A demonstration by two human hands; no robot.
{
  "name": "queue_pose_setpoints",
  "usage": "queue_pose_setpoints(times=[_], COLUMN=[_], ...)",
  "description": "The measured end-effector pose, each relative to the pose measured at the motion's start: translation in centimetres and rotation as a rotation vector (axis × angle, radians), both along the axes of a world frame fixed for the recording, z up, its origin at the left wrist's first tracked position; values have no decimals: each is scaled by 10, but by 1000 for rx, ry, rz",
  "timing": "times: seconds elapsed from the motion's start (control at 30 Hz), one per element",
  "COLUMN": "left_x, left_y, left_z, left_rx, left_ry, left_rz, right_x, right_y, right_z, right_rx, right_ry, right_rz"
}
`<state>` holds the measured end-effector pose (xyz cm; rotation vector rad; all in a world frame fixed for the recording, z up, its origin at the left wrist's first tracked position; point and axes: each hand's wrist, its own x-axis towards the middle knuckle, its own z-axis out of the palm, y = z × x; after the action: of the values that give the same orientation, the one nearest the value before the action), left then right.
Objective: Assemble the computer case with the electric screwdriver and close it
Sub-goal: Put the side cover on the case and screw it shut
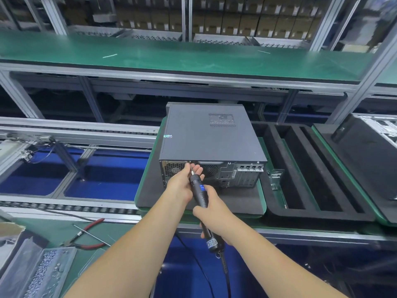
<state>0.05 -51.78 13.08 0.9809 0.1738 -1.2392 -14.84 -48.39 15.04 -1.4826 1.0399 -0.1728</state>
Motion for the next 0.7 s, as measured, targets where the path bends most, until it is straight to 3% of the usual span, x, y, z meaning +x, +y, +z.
queue_pose_setpoints(times=[0.5, 0.7], left_x=[6, 1], left_y=[15, 30], left_z=[4, 13], left_rx=[28, 43], left_ry=[-102, -120], left_rz=[-15, 12], right_x=[8, 11], right_y=[2, -2], right_z=[4, 3], right_rx=[-8, -154], right_ry=[-21, 81], right_rz=[7, 95])
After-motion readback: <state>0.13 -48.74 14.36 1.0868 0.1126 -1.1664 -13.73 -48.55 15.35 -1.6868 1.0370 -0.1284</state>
